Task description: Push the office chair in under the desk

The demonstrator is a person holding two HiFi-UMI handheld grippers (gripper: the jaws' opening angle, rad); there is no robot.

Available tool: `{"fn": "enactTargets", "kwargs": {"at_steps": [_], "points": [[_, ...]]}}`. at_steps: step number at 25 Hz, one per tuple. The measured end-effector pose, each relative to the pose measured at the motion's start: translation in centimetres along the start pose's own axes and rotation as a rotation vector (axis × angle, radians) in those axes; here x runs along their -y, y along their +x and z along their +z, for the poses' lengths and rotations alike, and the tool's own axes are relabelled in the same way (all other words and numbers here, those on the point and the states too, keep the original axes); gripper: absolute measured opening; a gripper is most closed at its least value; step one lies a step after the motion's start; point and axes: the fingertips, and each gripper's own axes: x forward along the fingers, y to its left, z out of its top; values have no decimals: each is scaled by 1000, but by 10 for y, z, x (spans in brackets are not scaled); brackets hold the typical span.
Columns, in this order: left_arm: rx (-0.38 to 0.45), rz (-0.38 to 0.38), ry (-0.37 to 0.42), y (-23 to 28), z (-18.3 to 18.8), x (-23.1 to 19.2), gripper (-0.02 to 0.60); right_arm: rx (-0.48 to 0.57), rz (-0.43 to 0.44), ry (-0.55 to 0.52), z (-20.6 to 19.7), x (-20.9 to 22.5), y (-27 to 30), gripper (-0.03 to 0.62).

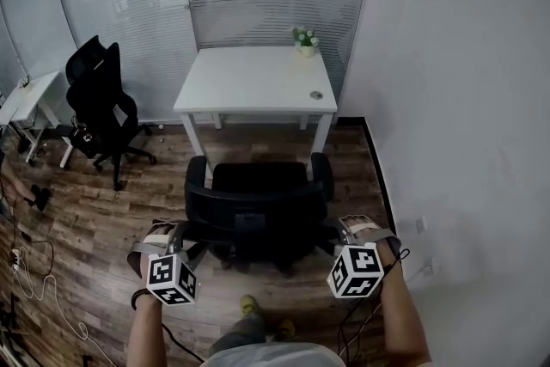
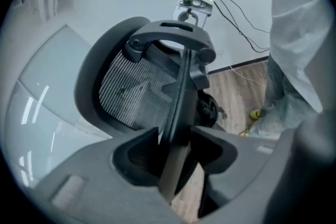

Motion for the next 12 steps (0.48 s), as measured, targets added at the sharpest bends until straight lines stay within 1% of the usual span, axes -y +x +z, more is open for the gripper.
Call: {"fn": "enactTargets", "kwargs": {"at_steps": [4,7,12], "points": [[31,4,24,16,-11,-24,189,-24,17,31,4,19,19,163],[47,8,34,29,-21,-49,189,-21,-6,32,11,43,34,163],[43,-21,26,53,-24,-84,186,-29,-3,39,5,80,55,164]]}}
